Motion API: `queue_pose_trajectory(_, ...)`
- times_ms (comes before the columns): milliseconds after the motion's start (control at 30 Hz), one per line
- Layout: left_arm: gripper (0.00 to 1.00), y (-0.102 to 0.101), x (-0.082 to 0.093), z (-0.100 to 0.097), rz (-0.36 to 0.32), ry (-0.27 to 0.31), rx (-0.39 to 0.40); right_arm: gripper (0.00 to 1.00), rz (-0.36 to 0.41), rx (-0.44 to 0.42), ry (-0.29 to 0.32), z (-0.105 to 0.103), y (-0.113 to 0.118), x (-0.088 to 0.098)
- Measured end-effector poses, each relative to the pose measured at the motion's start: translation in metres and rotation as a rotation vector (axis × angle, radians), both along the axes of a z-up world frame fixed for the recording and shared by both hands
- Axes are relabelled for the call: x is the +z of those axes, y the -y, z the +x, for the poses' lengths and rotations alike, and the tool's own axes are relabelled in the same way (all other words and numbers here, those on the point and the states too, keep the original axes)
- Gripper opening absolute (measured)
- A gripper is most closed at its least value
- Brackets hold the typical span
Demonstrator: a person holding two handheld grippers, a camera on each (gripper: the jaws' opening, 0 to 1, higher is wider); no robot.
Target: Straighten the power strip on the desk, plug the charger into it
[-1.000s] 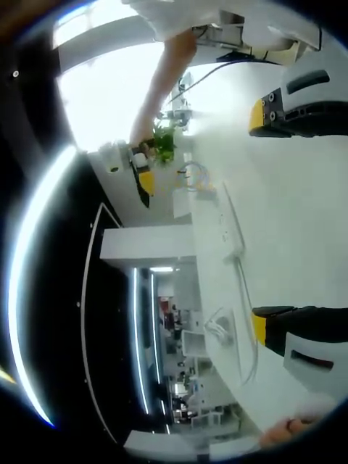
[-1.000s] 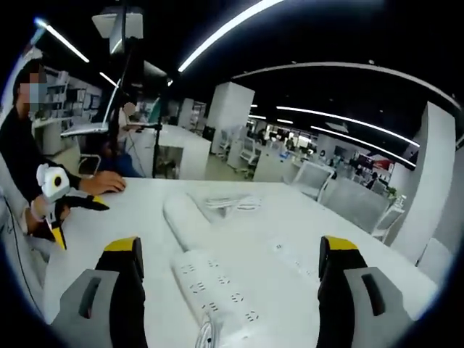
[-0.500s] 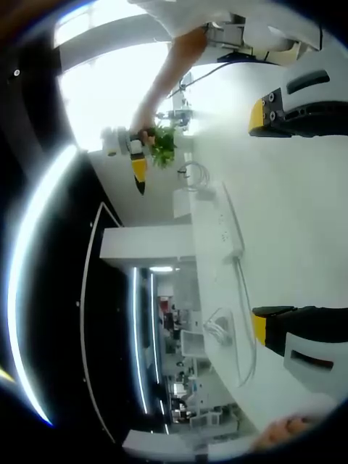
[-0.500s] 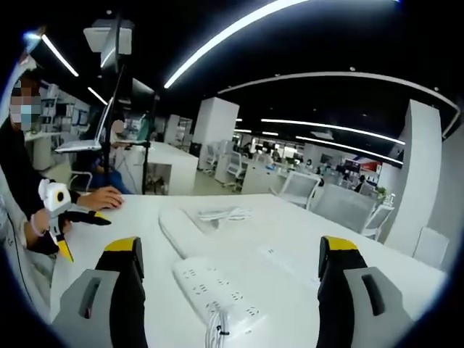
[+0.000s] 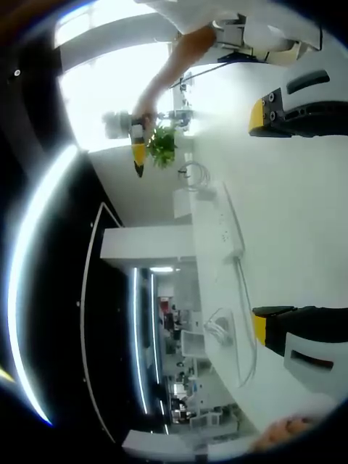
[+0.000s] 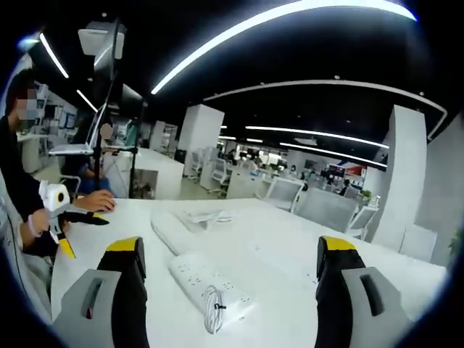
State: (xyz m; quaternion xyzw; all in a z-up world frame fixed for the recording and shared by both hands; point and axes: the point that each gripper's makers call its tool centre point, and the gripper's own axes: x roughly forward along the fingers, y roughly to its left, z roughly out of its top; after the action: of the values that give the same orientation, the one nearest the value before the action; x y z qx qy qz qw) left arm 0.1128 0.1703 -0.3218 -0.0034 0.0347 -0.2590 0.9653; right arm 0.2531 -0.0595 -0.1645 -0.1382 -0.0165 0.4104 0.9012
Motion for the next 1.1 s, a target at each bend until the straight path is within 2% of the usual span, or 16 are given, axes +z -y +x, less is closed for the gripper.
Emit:
queue_pose_trajectory(200,0.99,-0.001,0.000,0.000,-0.002,-0.002,0.001,0.97,0.022,0.001,-0.020,-0.010,0.011,-0.005)
queue_pose_trajectory(667,0.99,-0.002,0.000,0.000,-0.003,0.000,0.004,0.95,0.035,-0.048,-0.008,-0.025,0.039,-0.009)
queue_pose_trajectory(1100,0.99,-0.005,0.000,-0.001,0.000,0.000,0.007,0.95,0.042,-0.083,-0.027,-0.039,0.061,-0.022)
